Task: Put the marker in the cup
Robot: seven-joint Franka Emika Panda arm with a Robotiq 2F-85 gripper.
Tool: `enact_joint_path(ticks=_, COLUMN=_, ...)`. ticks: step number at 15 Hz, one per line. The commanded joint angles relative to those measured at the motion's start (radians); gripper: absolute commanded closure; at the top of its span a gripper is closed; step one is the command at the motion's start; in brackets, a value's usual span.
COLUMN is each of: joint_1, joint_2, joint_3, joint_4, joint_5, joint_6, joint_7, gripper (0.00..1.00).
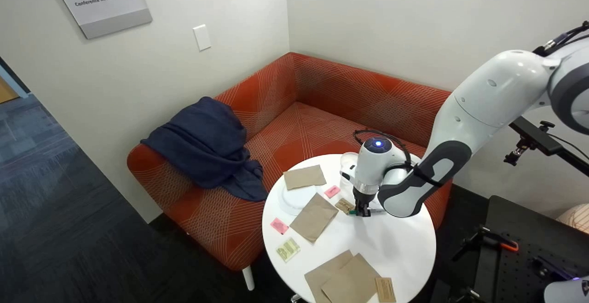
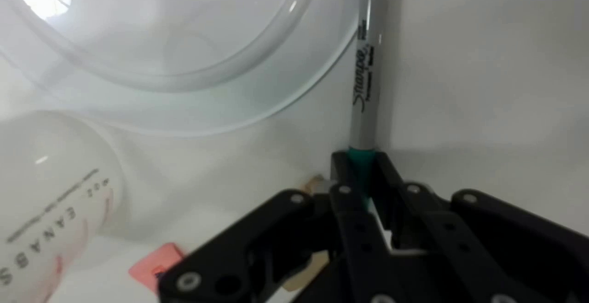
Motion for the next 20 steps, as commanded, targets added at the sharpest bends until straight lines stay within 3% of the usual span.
enact_joint_path(ticks=1, joint_1=-0.013, joint_2=-0.078, joint_3=0.019, joint_4=-0.042, joint_5=0.011, joint_6=-0.043, joint_7=0.037, gripper=0.96)
enact_joint_path(ticks=11, joint_1=-0.011, joint_2=-0.312, joint_3=0.062, joint_4=-0.047, joint_5=0.142, joint_6=-0.245, joint_7=0.06, gripper=0.96)
enact_joint_path(ticks=20, joint_1=0.043, joint_2=-0.488, joint_3=0.031, joint_4=0.018, joint_5=0.226, joint_6=-0.464, joint_7=0.088, gripper=0.96)
